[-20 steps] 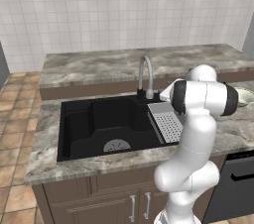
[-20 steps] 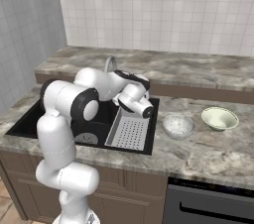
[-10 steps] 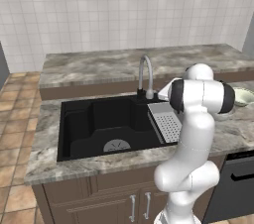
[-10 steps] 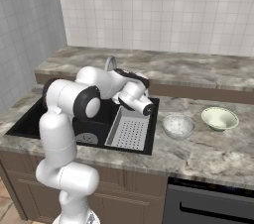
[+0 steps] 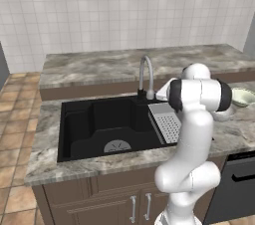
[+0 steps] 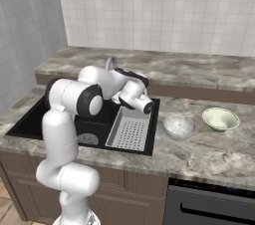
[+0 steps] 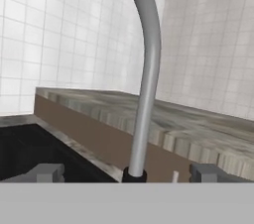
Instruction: Rinse each bowl for a few seconds and place them down in the sink or on the counter.
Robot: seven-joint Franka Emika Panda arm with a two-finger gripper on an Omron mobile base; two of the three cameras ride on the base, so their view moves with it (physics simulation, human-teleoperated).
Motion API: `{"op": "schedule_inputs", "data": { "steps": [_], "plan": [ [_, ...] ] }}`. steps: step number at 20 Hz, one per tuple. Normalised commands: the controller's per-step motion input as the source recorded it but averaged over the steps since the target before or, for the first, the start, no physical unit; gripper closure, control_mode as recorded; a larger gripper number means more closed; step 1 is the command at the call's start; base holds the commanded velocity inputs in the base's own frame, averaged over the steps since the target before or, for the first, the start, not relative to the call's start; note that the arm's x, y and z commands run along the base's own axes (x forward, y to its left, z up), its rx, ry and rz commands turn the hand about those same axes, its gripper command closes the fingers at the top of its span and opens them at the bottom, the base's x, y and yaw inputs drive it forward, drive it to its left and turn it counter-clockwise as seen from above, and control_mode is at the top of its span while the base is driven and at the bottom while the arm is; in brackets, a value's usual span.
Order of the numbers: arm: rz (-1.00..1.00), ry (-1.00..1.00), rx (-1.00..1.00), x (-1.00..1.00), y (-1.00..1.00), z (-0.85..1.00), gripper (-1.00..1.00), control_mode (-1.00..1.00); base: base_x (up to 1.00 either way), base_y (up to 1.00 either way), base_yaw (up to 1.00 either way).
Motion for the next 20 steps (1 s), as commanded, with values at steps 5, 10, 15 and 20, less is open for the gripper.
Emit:
{"op": "schedule_inputs", "data": {
  "steps": [5, 10, 15, 20],
  "plan": [
    [0.01, 0.01, 0.0, 0.23, 0.01, -0.12, -1.0, -1.0, 0.0, 0.0, 0.0],
    [0.0, 0.0, 0.0, 0.29, 0.0, -0.14, -1.0, -1.0, 0.0, 0.0, 0.0],
    [0.0, 0.0, 0.0, 0.28, 0.0, -0.14, -1.0, -1.0, 0.0, 0.0, 0.0],
    [0.0, 0.0, 0.0, 0.28, 0.0, -0.09, -1.0, -1.0, 0.0, 0.0, 0.0]
  ]
}}
